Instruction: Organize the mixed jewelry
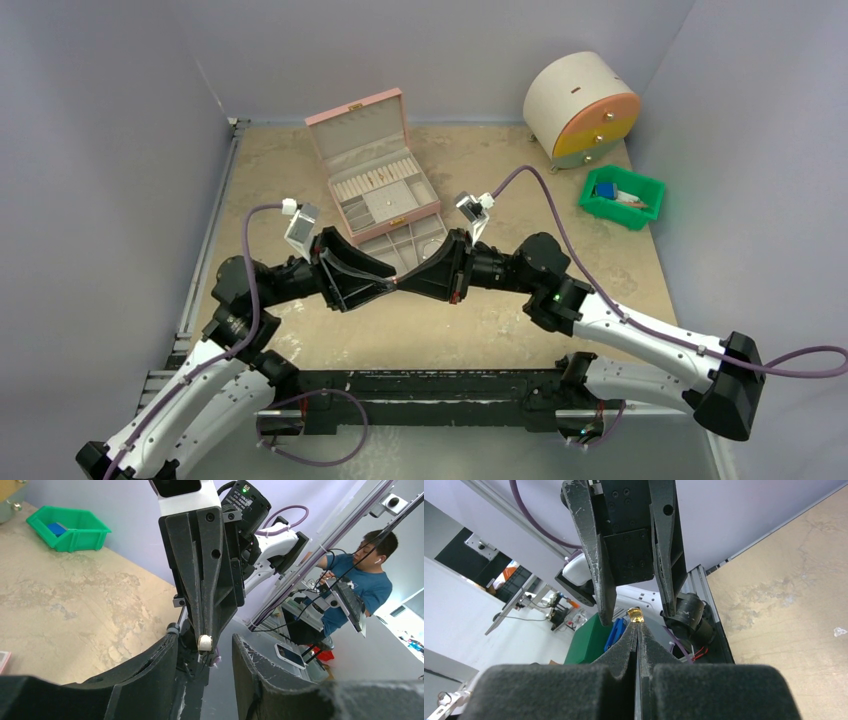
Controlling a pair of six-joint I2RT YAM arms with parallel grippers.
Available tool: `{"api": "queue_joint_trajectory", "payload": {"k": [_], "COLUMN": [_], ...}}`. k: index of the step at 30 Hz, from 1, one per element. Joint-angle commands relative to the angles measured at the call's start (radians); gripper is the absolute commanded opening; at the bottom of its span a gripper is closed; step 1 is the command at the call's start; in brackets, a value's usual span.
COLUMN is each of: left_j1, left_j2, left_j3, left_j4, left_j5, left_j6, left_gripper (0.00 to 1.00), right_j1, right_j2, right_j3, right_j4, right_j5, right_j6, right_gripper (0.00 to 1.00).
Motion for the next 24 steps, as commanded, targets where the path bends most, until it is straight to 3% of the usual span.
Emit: {"api": "queue_joint_trajectory", "payload": {"k": [1,24], "left_j1": [0.001,0.001], "left_j2": [-0.011,-0.016], "left_j3": [0.048,0.058], "left_j4": [-0.012,-0.042], "left_j5": [-0.013,-0.055], "left_j6": [0.047,0.055], "left_gripper": [0.43,0.3], "right_j1": [-0.004,-0.007], "right_j2": [-0.003,0.0], "right_j3": [0.04,0.024], "right_j4": [0.059,0.019], "right_j5": [0.019,0.064], "right_j6": [0.008,-0.001], "right_gripper": [0.0,0.0]}}
